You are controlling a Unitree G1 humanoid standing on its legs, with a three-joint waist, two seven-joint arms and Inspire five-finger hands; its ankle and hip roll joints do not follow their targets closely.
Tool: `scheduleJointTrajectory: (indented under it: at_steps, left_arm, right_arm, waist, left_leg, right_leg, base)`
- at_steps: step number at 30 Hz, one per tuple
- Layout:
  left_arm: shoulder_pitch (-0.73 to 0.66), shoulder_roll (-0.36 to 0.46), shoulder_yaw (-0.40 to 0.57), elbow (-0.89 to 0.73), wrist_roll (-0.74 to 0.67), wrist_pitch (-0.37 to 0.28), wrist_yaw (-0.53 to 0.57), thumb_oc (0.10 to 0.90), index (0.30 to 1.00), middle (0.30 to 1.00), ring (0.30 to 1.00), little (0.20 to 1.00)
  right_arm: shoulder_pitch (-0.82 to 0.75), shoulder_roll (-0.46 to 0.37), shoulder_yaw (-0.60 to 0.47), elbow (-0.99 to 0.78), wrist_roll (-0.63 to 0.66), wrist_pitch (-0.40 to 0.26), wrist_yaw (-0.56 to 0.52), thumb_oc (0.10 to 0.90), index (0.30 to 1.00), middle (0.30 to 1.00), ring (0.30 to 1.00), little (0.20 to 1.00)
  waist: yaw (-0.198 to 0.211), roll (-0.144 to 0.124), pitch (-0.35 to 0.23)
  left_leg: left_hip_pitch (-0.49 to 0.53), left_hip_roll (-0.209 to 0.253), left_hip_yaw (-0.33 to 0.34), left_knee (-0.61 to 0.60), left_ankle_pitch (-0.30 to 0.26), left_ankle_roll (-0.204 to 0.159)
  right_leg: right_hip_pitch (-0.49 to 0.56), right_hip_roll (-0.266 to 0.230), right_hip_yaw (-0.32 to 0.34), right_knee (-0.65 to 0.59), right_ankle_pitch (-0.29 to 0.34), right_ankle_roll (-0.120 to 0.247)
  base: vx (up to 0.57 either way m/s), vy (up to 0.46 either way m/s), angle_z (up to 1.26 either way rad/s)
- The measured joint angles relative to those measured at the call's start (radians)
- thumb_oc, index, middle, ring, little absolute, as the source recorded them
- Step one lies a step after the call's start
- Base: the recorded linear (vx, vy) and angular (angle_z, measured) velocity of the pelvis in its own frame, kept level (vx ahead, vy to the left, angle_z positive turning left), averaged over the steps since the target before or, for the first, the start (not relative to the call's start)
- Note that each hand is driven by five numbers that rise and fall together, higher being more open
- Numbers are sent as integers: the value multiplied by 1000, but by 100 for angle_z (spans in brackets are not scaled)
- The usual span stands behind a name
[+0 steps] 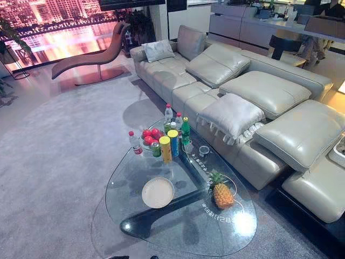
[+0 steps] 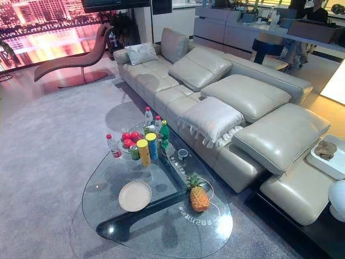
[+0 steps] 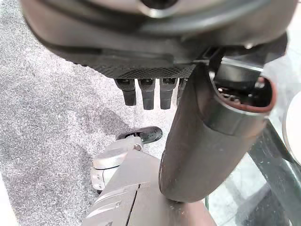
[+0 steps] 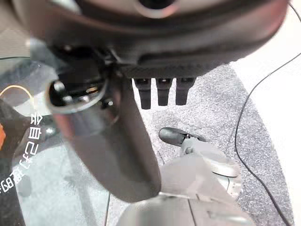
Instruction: Pick up the fruit to the plate
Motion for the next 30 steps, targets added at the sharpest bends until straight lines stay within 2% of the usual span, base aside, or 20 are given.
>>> scheduleJointTrajectory:
  at_steps: [30]
  left_arm:
    - [-2, -2, 0, 0, -1, 3, 1, 800, 900, 900, 900, 900]
  right_arm:
    - [-3, -1, 0, 0, 1, 0, 0, 800, 900, 900, 900, 900]
  waist:
    - [0, 0, 5]
  left_leg:
    - [-1, 0, 0, 0, 0, 0]
  right_leg:
    - [0, 0, -1, -1, 0, 0]
  base:
    - [-2, 4, -2]
